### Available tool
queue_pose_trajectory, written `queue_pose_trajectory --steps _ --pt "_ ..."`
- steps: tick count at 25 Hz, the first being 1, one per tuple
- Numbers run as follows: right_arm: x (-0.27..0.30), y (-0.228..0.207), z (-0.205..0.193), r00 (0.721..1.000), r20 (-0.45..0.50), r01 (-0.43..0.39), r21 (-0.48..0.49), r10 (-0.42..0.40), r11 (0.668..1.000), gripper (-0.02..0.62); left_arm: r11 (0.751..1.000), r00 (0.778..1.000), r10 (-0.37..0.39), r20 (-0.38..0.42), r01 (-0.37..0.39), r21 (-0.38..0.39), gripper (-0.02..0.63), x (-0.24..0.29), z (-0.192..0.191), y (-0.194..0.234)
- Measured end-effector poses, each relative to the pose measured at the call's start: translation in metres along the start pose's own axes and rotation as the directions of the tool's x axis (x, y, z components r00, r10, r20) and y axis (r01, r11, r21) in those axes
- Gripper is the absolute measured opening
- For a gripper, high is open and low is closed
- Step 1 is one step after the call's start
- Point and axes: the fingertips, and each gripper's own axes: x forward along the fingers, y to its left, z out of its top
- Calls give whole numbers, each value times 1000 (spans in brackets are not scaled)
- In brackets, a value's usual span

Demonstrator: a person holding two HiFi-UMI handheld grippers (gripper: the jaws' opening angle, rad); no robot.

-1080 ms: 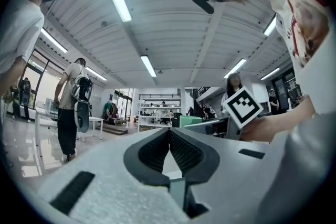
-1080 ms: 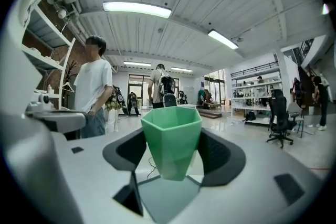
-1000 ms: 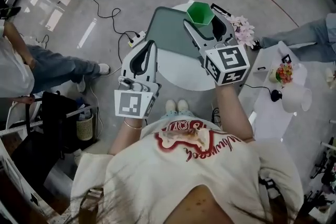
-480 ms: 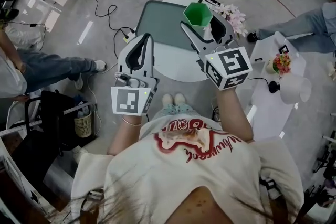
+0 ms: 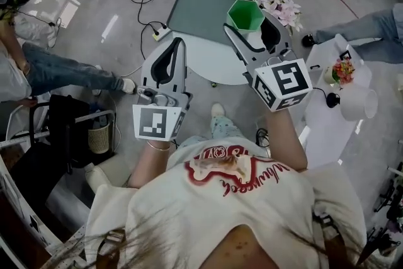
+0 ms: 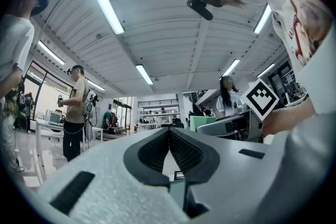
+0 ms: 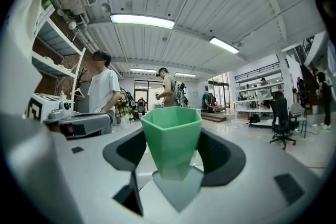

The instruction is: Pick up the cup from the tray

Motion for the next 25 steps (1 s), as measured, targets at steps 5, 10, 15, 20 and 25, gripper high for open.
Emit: queue_pose_trajectory --steps 5,10,15,20,25 --pt "-42 35 3 1000 20 15 -18 -15 1000 311 1000 1000 -9 25 9 17 14 -49 16 -17" --pt "-102 102 -11 998 20 61 8 -62 998 311 999 999 -33 16 33 12 14 -136 22 -36" --pt "-167 164 -27 996 -4 90 26 -90 996 311 998 998 -65 10 66 -18 14 -210 30 -69" --pt "-213 182 -22 995 2 100 17 -100 995 311 996 996 -83 16 84 -19 14 -236 47 -100" --pt "-234 190 -5 996 28 91 -12 -90 996 311 997 996 -73 46 74 -13 14 -247 66 -114"
